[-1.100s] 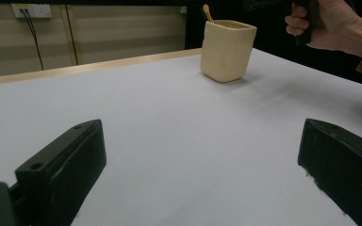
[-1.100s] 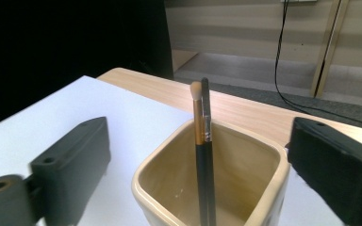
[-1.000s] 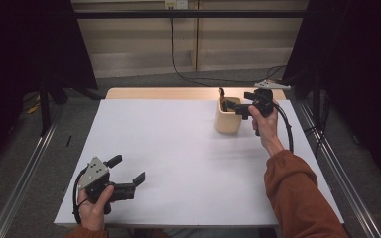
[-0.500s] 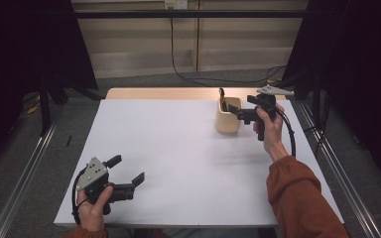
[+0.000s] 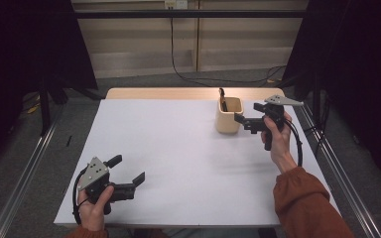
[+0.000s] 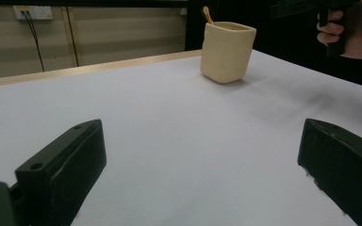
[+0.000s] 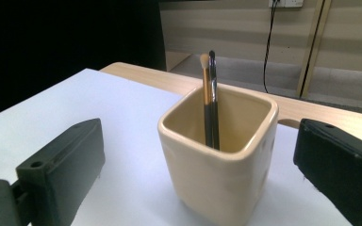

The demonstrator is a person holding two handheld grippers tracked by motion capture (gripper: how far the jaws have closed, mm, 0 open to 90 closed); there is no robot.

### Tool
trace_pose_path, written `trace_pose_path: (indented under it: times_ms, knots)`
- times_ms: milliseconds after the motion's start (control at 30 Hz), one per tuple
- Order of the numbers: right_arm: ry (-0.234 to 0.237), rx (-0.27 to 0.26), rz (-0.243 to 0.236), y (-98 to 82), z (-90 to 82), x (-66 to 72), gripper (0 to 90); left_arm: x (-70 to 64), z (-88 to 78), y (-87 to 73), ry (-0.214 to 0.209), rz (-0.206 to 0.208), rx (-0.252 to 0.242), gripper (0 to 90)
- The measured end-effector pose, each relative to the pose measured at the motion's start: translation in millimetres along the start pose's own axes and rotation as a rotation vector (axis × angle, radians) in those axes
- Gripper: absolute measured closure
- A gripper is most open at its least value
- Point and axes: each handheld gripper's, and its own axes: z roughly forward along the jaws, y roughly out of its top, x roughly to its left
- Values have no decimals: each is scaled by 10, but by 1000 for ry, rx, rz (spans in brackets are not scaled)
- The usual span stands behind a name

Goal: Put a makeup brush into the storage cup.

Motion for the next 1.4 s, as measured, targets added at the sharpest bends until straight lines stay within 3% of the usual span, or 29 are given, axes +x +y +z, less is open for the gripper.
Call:
trace_pose_path:
  times_ms: [267,933,1100,1233,1400]
  knots:
    - [-3,-12,-1,-84,-194,10,11,0,2,2,3,-3,-1,16]
    - [-73,-63,-30,-301,-686,71,28,1,-13,4,8,-2,-6,17]
    - [-63,-48,-37,-357,-804,105,28,-12,-22,4,8,-4,-12,17]
    - [-59,-68,-26,-379,-900,128,31,-13,-44,1,12,-4,-13,16]
    - [-62,-61,-30,-516,-993,174,39,-10,-54,-4,12,-3,-11,16]
